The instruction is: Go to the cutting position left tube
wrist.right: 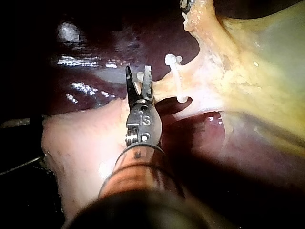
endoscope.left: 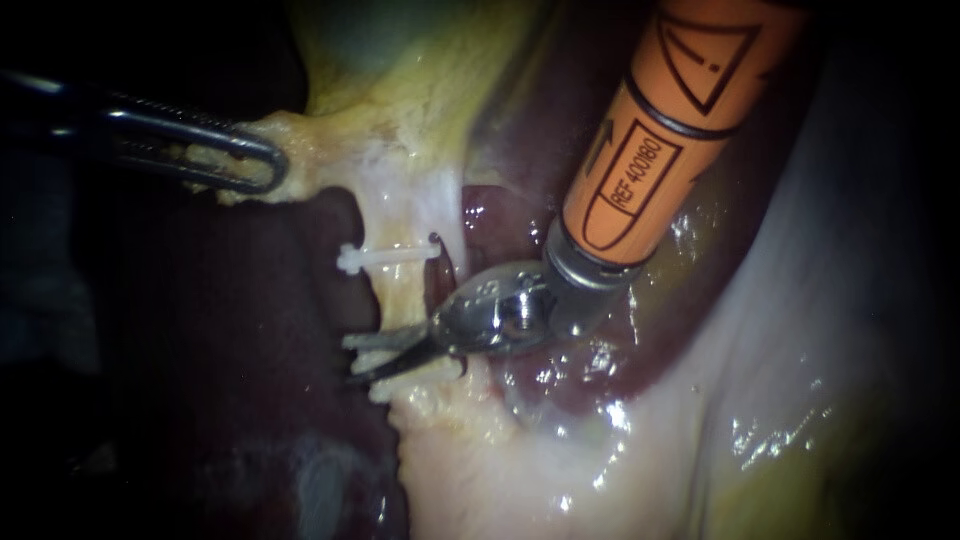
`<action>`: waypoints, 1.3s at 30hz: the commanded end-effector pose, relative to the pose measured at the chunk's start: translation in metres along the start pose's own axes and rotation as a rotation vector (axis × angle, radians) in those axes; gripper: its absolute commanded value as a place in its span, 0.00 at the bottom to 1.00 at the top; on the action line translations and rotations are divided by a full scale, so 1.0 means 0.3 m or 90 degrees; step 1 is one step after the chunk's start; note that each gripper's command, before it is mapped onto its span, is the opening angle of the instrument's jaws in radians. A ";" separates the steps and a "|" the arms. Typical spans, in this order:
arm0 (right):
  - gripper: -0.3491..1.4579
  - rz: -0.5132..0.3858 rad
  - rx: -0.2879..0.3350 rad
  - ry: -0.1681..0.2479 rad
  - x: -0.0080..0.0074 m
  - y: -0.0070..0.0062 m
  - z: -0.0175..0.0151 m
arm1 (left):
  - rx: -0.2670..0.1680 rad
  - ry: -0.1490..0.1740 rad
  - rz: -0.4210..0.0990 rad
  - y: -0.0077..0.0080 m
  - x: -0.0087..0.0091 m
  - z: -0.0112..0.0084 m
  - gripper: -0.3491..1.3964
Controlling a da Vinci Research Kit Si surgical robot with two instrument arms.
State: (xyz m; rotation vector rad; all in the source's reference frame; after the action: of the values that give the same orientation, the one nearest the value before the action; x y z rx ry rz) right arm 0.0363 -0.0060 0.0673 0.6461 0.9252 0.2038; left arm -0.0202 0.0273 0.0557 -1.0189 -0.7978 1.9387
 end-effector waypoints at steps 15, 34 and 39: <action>0.64 -0.001 0.001 0.006 0.0003 -0.0010 0.000 | 0.000 0.000 0.000 -0.0004 0.0000 -0.0001 0.00; 0.83 -0.004 0.028 0.025 -0.0014 -0.0072 -0.022 | -0.002 -0.001 0.001 -0.0025 -0.0004 -0.0008 0.00; 0.86 -0.006 0.030 0.025 -0.0039 -0.0057 -0.024 | -0.002 -0.001 0.001 -0.0025 -0.0005 -0.0009 0.00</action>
State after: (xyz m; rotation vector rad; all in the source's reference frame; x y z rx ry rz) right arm 0.0293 -0.0045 0.0641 0.6844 0.9732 0.1847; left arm -0.0197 0.0276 0.0563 -1.0208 -0.8014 1.9405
